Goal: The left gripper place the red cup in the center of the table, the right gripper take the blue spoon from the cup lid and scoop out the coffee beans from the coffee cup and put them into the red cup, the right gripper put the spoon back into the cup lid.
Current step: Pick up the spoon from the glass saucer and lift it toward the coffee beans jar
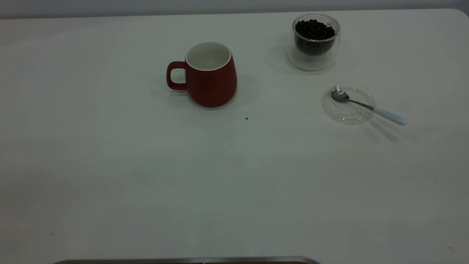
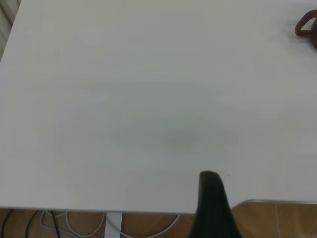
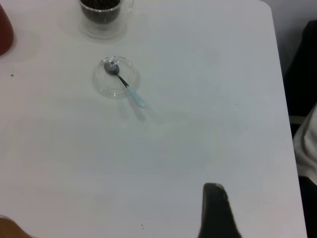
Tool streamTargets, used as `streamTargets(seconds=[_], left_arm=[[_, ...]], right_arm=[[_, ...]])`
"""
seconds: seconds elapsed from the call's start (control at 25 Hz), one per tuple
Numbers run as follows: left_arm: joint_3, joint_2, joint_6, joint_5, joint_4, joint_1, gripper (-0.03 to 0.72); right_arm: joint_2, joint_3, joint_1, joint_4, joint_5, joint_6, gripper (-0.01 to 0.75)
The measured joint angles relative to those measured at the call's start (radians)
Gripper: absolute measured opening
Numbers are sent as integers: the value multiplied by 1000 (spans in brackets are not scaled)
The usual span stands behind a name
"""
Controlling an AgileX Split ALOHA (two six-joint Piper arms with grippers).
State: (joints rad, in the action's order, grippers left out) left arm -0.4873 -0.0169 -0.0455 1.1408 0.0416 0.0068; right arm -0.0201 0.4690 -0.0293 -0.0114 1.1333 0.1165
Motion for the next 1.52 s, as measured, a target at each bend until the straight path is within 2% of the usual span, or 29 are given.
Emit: streamTargets(seconds=[1.28,1.4,1.52], left_arm=[[0,-2,0,0,0,0,587],[0,-2,0,0,0,0,587],[0,-2,0,0,0,0,587]], right_arm=[[0,0,0,1,-1,-11,516],[27,20,0,1,-36,-45,516],[145,41,0,-6,-145,-116,516]])
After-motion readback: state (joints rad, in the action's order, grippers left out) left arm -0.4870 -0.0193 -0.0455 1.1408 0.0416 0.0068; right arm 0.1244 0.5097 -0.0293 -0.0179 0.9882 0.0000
